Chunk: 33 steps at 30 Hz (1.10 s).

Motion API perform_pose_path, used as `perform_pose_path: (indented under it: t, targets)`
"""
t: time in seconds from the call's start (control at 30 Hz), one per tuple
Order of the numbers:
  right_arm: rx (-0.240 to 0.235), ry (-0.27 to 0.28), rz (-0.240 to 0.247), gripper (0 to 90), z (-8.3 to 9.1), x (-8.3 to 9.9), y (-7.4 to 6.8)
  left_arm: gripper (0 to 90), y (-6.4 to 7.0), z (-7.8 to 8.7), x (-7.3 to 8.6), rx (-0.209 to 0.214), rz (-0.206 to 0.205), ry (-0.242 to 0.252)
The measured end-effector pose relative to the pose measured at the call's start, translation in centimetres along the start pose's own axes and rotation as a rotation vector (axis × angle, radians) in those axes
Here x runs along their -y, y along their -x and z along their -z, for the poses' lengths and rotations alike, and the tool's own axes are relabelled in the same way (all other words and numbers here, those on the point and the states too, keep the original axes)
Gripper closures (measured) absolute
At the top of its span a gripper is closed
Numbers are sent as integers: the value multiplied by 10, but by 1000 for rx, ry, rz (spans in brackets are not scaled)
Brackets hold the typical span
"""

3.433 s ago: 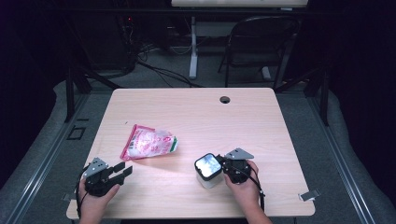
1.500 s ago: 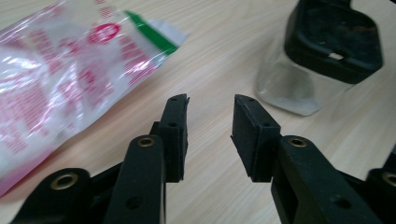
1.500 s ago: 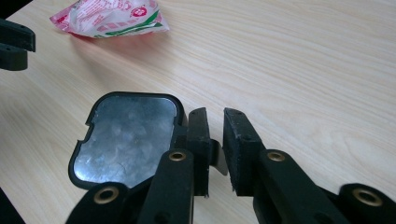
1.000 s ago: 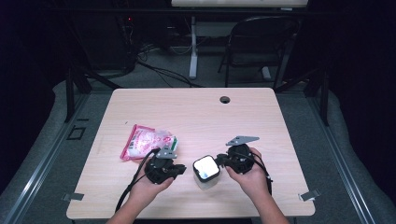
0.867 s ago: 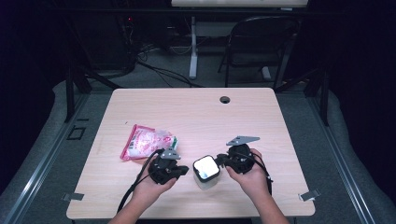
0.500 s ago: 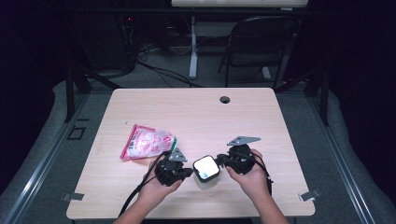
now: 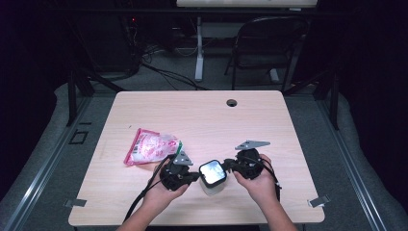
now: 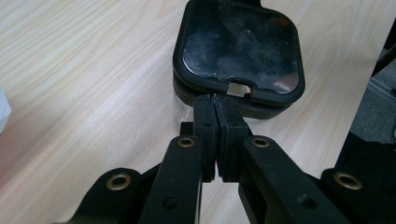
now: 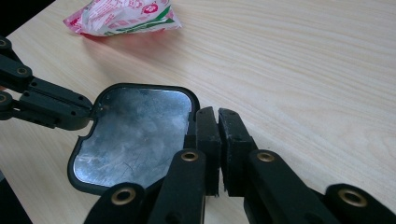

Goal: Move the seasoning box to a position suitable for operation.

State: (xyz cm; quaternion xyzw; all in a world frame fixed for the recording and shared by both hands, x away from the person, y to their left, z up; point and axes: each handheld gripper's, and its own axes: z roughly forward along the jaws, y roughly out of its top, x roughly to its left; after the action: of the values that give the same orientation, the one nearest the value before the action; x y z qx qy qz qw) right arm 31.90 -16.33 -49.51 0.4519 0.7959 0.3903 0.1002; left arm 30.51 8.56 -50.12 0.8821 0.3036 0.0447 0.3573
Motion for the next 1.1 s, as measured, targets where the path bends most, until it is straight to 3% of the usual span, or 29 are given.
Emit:
perform_pose_path:
  t: [0.27, 0.57, 0.77, 1.1]
  targets:
    - [-12, 3, -23, 878, 0, 1, 3, 881, 1, 4, -7, 1, -5, 27]
    - [-10, 6, -15, 873, 0, 2, 3, 870, 3, 3, -14, -3, -17, 22]
    - [-20, -5, -13, 811, 3, 2, 3, 847, 3, 5, -17, -4, -18, 24]
    - [-64, -42, 44, 675, 17, -3, -11, 788, 1, 6, -23, -18, -16, 13]
